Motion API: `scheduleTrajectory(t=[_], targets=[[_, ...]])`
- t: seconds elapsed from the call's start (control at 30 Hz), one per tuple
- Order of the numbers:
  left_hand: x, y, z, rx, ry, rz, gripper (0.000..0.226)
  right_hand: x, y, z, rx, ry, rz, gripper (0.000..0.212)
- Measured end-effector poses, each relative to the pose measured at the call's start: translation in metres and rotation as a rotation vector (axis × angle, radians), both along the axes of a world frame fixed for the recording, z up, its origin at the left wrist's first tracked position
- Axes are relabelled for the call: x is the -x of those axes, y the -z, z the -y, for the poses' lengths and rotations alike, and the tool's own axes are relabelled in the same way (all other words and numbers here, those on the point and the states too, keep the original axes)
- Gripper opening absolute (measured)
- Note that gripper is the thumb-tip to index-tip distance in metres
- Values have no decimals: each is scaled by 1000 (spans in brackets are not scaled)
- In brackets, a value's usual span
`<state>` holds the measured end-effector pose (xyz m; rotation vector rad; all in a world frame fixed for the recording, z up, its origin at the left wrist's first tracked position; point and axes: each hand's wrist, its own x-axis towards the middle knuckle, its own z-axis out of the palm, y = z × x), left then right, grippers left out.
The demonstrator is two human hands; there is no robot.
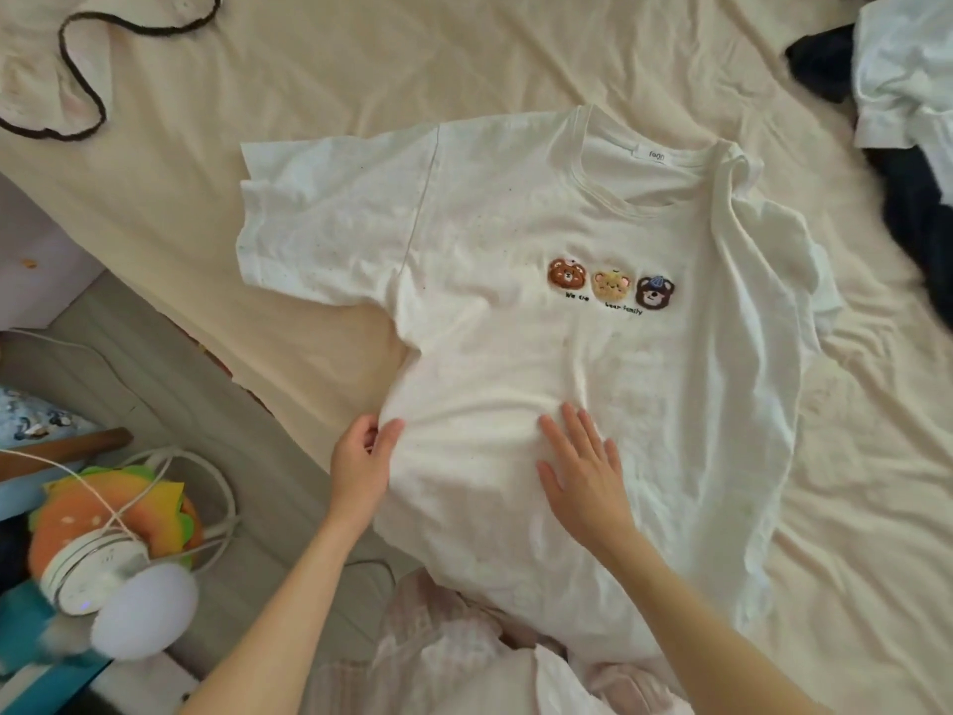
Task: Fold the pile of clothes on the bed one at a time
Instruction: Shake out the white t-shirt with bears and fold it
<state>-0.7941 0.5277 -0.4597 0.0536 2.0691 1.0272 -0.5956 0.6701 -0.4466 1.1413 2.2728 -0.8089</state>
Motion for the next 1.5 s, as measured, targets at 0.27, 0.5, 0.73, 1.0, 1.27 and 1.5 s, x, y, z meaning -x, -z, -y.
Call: scheduleTrajectory(t=[0.27,0.5,0.73,1.0,1.27,1.5], targets=[[-40,-1,46,120,158,275,21,-130,-26,-1,-382,470,17,40],[-70,-19,75,176,71,97,25,-193,-24,6,-68,1157,-72,34],[-96,-43,112,259,176,170,13,-222,-31,-1,440,1387,-271,27],[-130,-54,156,281,22,46,26,-260,-29,29,267,1044,-195,25],[-144,-61,155,87,-278,98,21,-266,-33,29,485,1898,-569,26],[-132,-74,163,53,-349,51,23,-296,-55,36,217,2051,-594,20]])
